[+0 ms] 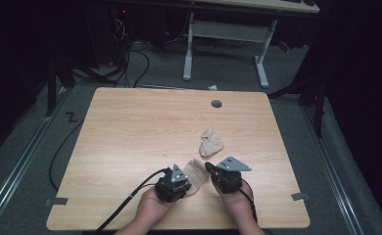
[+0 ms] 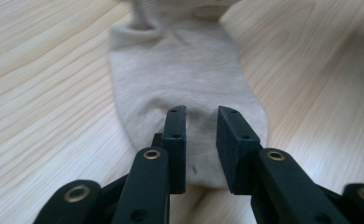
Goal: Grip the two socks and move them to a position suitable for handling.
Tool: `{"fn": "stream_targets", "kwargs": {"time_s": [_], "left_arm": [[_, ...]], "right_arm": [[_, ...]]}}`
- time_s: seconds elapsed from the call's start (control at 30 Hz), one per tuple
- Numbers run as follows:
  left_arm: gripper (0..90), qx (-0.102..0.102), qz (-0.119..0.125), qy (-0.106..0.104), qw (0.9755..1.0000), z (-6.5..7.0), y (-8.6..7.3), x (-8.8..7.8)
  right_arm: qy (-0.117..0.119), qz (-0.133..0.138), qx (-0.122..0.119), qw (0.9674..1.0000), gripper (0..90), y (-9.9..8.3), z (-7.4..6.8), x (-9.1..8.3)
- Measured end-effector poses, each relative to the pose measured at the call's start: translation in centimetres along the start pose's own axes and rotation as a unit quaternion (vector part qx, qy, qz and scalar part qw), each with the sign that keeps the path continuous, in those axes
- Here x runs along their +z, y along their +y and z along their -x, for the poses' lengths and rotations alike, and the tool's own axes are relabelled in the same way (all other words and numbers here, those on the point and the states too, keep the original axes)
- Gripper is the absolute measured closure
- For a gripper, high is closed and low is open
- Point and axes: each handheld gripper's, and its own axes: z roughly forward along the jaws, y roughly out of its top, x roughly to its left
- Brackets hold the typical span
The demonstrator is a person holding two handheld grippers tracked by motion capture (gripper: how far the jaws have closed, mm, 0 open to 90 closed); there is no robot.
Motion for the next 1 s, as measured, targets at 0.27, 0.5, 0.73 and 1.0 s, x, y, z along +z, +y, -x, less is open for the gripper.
{"fn": "stream_targets", "kwargs": {"time_s": [0.27, 0.5, 0.73, 1.0], "left_arm": [[72.3, -0.027, -0.016, 0.028, 0.9991, -3.4, -3.1, -3.9], [69.6, -0.025, -0.02, 0.047, 0.9984, -4.5, -3.7, -5.2], [69.0, -0.031, 0.021, 0.038, 0.9986, -3.6, -3.1, -6.1], [70.2, 0.001, -0.02, 0.056, 0.9982, -3.2, -4.0, -5.0]], "right_arm": [[0.035, -0.067, -0.021, 0.9969, 89.2, -1.7, -1.9, 1.0], [0.033, -0.069, -0.027, 0.9967, 84.2, -1.6, -2.8, 1.4], [0.017, -0.044, -0.017, 0.9987, 78.7, -0.9, -2.2, 1.3], [0.017, -0.048, -0.024, 0.9984, 80.9, -0.1, -1.8, 2.9]]}}
